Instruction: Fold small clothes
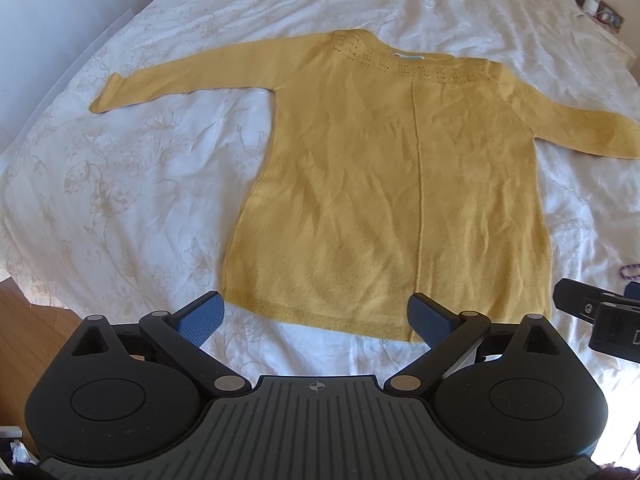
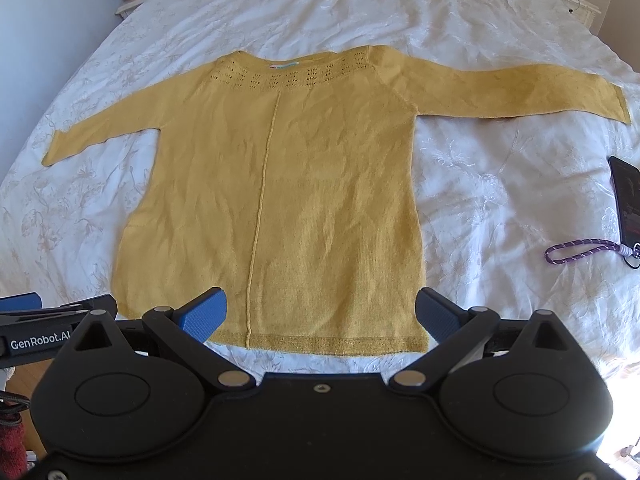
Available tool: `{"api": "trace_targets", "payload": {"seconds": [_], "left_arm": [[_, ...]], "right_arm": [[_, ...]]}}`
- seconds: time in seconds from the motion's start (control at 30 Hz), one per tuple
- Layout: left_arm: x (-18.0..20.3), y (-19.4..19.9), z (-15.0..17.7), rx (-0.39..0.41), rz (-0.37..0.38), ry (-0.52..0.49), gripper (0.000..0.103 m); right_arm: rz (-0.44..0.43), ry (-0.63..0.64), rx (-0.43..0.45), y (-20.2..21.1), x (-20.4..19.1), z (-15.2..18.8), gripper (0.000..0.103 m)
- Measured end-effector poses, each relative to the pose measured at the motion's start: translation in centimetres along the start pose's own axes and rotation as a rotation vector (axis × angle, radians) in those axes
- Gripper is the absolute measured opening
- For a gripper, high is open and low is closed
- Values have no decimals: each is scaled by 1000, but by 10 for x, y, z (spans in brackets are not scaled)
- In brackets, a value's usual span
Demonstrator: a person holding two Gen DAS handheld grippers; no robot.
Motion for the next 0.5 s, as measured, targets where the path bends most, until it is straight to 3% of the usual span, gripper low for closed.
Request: {"api": "trace_targets", "payload": {"seconds": [0.5], "left_arm": [[-5, -31, -28, -48, -3, -47, 99]], "right_arm": [[-5, -51, -61, -31, -8, -16, 100]]}}
Point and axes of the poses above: each gripper's, at about its wrist camera, not at the fingertips, and y roughly against the way its jaws point, x to its right, z to its underside, the point moved 8 cm from there along -y, roughly the way its jaws point, and after that the axes turned 8 degrees about x, right-handed, at the moved point
